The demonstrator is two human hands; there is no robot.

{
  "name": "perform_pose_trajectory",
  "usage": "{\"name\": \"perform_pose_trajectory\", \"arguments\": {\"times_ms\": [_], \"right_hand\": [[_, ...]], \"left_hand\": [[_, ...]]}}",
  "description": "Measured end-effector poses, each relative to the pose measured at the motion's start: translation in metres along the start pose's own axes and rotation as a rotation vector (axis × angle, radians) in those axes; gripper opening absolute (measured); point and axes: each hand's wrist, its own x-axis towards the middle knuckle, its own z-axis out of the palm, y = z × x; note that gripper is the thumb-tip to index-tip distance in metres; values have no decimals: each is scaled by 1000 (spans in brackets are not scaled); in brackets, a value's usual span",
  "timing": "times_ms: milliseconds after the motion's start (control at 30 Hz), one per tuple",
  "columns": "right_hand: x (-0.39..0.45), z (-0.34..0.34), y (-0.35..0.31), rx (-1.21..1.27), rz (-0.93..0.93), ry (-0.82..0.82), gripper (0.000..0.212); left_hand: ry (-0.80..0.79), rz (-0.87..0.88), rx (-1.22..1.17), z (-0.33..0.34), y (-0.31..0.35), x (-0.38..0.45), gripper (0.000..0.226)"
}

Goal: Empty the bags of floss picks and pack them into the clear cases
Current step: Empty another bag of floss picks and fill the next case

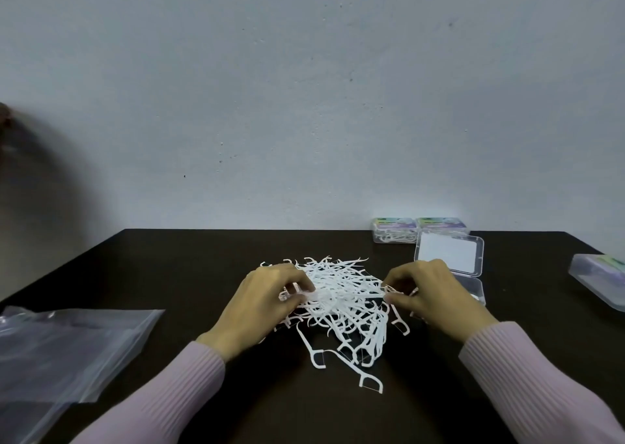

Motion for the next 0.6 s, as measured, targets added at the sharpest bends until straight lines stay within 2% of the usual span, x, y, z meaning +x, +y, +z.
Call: {"name": "perform_pose_trajectory", "arguments": {"times_ms": [233,600], "right_hand": [[0,-12,3,65,7,86,17],[-3,-40,35,137,127,286,21]], "left_hand": [[78,52,4,-4,7,2,9],[196,114,-264,4,42,43,10]]}}
